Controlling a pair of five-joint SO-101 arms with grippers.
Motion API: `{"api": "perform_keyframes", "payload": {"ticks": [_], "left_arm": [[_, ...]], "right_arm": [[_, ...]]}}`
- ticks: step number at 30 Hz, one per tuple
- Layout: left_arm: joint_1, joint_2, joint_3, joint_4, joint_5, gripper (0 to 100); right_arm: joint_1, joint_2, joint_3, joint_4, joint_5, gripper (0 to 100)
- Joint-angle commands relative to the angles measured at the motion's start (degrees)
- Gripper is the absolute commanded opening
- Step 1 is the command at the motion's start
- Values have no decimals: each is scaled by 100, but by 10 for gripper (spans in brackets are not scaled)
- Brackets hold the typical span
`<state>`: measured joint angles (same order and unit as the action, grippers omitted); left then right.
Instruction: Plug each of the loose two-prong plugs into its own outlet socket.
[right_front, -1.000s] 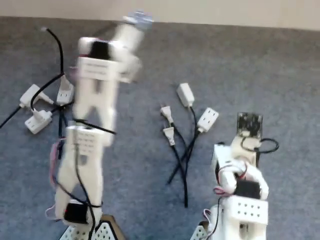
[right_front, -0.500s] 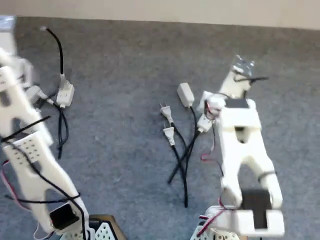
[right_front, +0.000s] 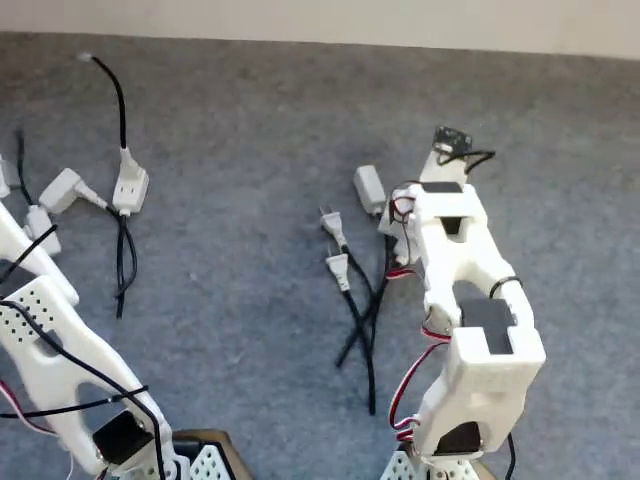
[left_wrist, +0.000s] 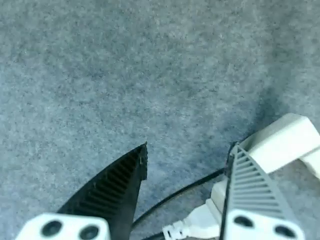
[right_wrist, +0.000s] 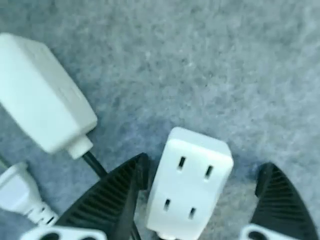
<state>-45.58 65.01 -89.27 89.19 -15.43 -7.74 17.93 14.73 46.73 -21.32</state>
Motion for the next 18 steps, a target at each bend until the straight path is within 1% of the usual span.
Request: {"api": "perform_keyframes", "payload": {"ticks": [1, 4, 5, 6, 7, 10, 12, 15, 18], "left_arm": [[-31, -101, -207, -97, 26, 266], [-31, -101, -207, -97, 26, 266], [-31, -101, -207, -97, 26, 266], [-31, -101, -207, -97, 26, 266], [-31, -101, -207, -88, 26, 266], [-4, -84, -207, -62, 26, 266], [31, -84, -207, -53, -158, 265], [92, -101, -207, -44, -686, 264], [127, -110, -207, 105, -765, 264]], "right_arm": [[171, 4, -338, -84, -18, 178], [180, -22, -356, -66, -18, 29], [189, -40, -356, 48, -9, 0], [198, -48, -400, 259, 35, 9], [180, -75, -497, 549, 273, 19], [4, -207, -1086, 1402, 1398, 5], [-180, -338, -1710, 2062, 1934, 5], [-593, -567, -2826, 3125, 2532, 5], [-1288, -664, -4022, 4136, 2910, 5]]}}
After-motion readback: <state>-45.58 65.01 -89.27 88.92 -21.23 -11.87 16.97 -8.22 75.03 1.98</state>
